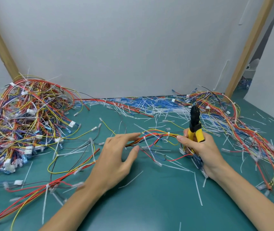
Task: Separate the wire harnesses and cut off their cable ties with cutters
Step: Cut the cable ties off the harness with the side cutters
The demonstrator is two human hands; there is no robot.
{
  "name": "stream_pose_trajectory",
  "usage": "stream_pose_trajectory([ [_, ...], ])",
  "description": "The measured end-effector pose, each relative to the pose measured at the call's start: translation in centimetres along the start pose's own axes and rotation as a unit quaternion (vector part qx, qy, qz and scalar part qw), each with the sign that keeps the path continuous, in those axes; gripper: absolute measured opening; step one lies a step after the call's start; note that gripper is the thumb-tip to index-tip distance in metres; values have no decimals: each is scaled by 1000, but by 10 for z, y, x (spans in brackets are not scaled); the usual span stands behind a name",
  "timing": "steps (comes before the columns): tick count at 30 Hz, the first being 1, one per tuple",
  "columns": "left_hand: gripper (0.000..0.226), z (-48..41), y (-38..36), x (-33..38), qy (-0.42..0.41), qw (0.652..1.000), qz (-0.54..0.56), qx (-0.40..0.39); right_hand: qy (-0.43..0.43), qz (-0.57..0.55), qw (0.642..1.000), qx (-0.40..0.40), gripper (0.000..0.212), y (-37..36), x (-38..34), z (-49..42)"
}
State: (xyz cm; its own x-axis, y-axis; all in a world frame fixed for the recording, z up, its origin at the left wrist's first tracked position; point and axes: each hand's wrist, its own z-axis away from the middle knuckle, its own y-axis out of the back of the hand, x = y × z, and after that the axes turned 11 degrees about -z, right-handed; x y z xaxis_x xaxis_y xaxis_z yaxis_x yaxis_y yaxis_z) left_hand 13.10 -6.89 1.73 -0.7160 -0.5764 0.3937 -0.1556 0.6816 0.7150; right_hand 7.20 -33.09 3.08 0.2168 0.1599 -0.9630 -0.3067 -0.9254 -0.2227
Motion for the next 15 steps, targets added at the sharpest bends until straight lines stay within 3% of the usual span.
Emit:
stream_pose_trajectory([
  [8, 7, -3, 3, 0, 9, 999, -3, 48, -8, -6, 997, -74, 29, -13, 1, 9],
  [15, 7, -5, 1, -2, 27, 998, 35, 40, -9, 3, 998, -69, 27, -15, -2, 9],
])
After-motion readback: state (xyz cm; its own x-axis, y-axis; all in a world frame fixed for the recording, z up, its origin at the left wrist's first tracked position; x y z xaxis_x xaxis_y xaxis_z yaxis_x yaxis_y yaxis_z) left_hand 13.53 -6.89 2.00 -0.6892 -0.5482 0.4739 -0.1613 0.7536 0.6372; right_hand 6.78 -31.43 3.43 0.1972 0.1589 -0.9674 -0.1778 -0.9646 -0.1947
